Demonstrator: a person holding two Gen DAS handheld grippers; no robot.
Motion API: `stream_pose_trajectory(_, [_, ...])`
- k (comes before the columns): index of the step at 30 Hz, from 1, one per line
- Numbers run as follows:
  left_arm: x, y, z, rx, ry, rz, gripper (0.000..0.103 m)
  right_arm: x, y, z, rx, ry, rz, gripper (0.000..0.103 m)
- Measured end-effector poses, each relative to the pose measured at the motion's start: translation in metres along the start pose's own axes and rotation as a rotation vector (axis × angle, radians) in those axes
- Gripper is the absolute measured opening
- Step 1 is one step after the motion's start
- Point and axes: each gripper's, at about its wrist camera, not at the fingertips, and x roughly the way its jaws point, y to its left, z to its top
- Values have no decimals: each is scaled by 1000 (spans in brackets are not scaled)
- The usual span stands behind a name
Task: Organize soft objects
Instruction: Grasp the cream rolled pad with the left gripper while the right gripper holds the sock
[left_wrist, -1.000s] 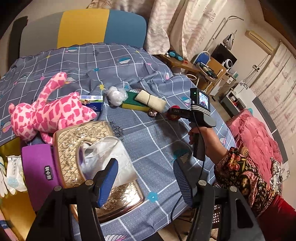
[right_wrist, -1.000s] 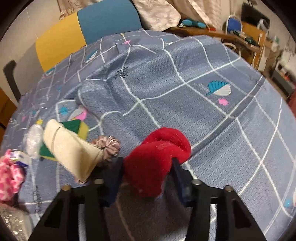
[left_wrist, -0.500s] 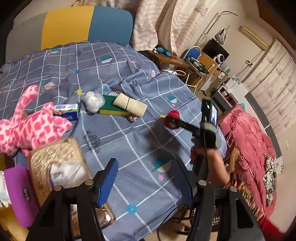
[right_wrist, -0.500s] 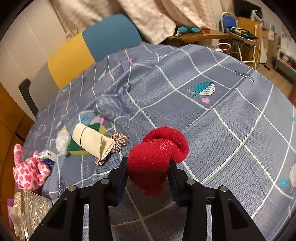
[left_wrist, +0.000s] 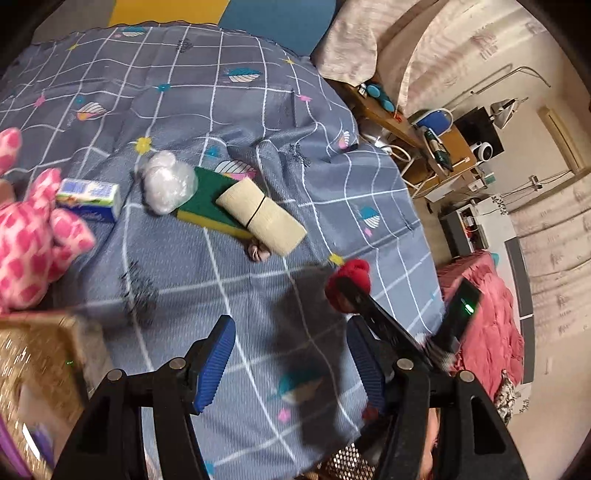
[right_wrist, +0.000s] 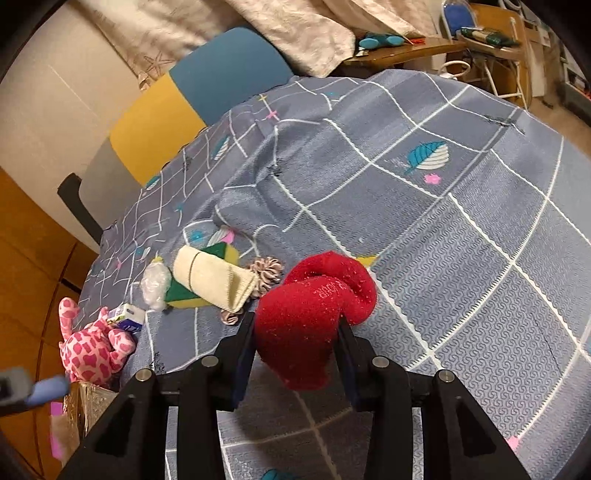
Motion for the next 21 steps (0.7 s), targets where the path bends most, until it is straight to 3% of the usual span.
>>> stream_pose_trajectory(4, [31, -2, 21, -15, 13, 43, 64, -4, 4, -1, -15, -5, -9, 41])
stream_pose_trajectory(9, [66, 2, 52, -102, -5, 24, 64, -6, 4, -1, 5, -5, 10, 41])
stream_pose_trajectory(11, [78, 0, 61, -87, -6, 37, 72, -7, 4, 1, 2, -13, 9, 41])
stream_pose_trajectory(17, [111, 3, 81, -118, -18, 96, 72, -6, 5, 2, 8, -14, 5, 41])
stream_pose_trajectory(21, [130, 2, 88, -111, 16, 158, 72, -7, 2, 3, 27, -11, 8, 41])
